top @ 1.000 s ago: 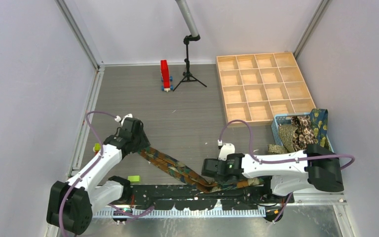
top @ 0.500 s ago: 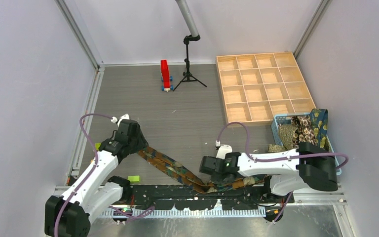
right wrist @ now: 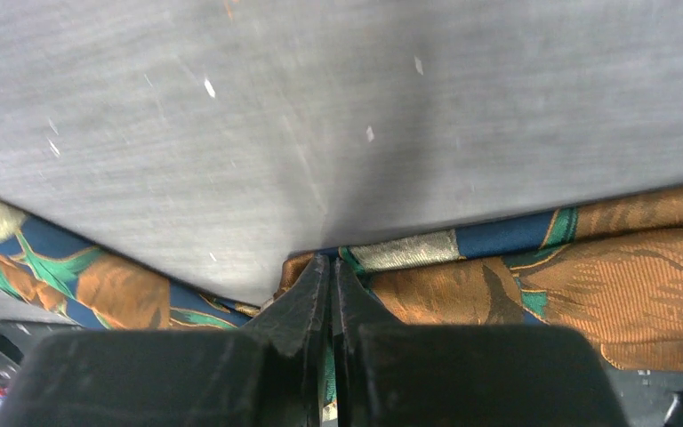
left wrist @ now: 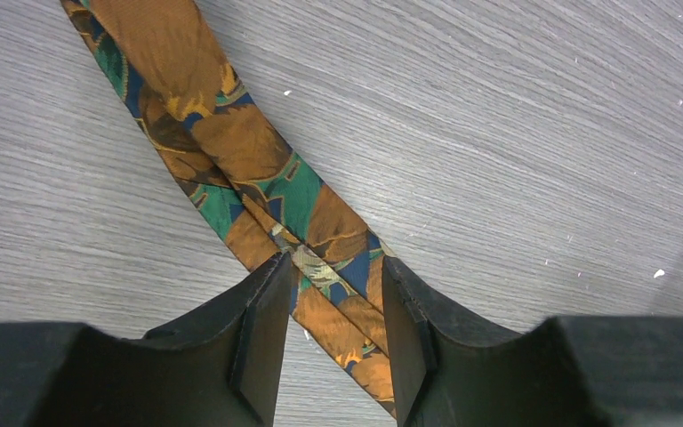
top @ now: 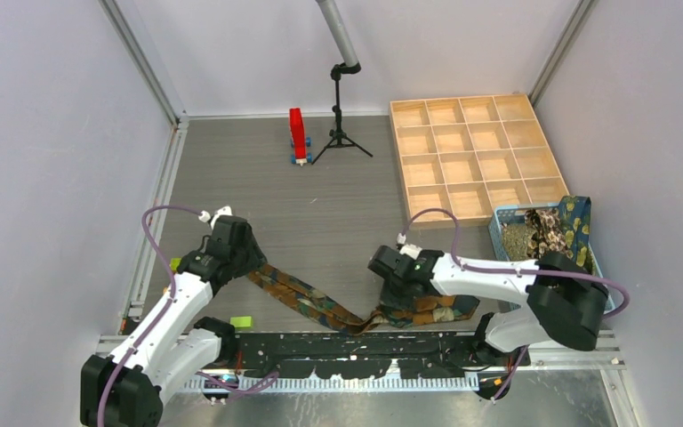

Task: Roll the ties
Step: Flatten out the tie at the center of the board.

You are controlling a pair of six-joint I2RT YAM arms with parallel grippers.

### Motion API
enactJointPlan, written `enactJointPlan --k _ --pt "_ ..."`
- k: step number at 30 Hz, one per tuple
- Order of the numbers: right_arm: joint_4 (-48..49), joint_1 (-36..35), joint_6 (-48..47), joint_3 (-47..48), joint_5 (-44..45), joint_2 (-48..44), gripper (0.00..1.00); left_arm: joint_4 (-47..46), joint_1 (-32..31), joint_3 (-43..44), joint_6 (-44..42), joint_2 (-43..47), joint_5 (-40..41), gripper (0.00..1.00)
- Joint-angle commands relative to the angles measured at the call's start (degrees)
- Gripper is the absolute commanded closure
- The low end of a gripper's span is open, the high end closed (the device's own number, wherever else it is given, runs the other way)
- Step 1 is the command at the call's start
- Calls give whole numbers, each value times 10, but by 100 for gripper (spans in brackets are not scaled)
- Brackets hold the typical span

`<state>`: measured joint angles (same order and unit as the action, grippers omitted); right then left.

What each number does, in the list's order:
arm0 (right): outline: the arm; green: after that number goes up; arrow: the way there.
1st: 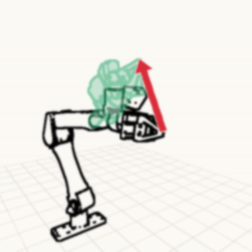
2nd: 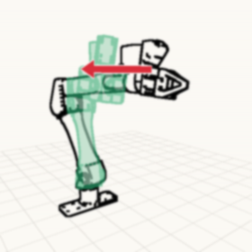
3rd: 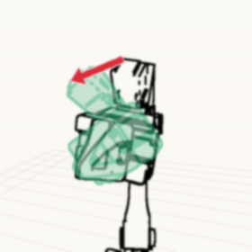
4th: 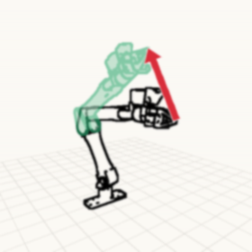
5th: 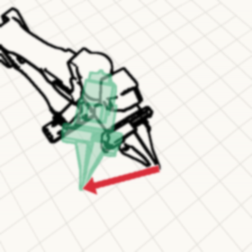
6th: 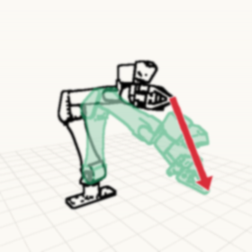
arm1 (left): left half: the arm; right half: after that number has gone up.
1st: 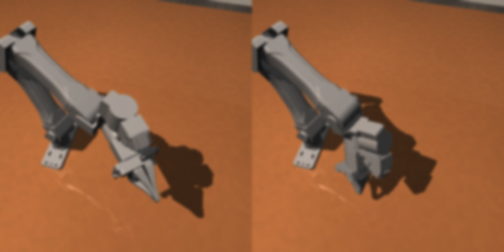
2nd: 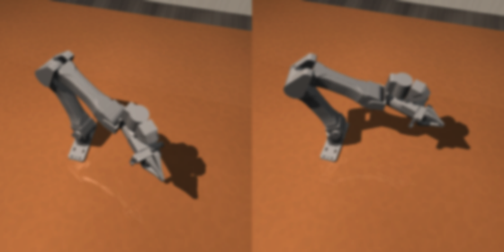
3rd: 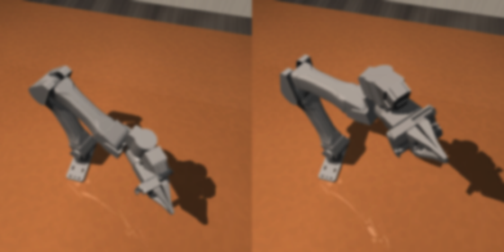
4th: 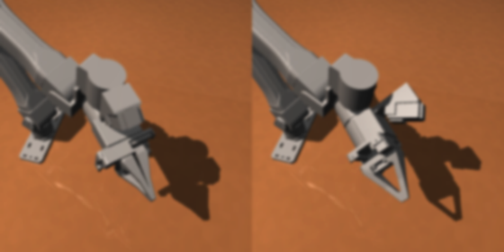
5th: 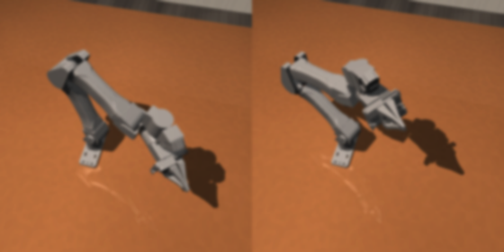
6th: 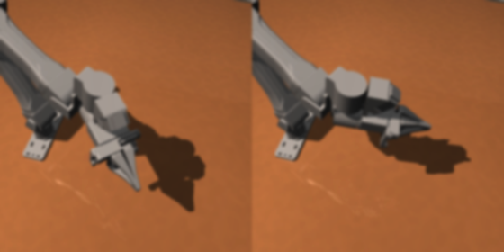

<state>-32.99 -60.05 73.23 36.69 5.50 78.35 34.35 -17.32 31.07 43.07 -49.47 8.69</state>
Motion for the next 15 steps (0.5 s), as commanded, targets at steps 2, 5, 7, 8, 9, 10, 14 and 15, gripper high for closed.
enactJointPlan --k 2,5,7,8,9,10,14,15 --pt "-18 60 -95 22 130 83 91 -13 3 13 1 3 5 56" --pt "-29 87 -131 51 162 103 91 -17 3 14 -3 5 9 56" --pt "-34 111 -154 72 182 111 91 -24 3 11 -2 4 11 56" --pt "-33 125 -164 77 187 112 91 -30 4 9 -2 2 9 56" --pt "-31 144 -176 84 194 114 91 -34 3 8 -1 1 9 56" --pt "-30 159 -188 89 201 114 91 -37 4 8 -1 -3 8 56" --pt "-60 188 -243 129 238 101 92 -37 3 21 -5 -12 12 56" --pt "-68 187 -261 138 235 85 92 -32 4 26 -8 -12 16 56"
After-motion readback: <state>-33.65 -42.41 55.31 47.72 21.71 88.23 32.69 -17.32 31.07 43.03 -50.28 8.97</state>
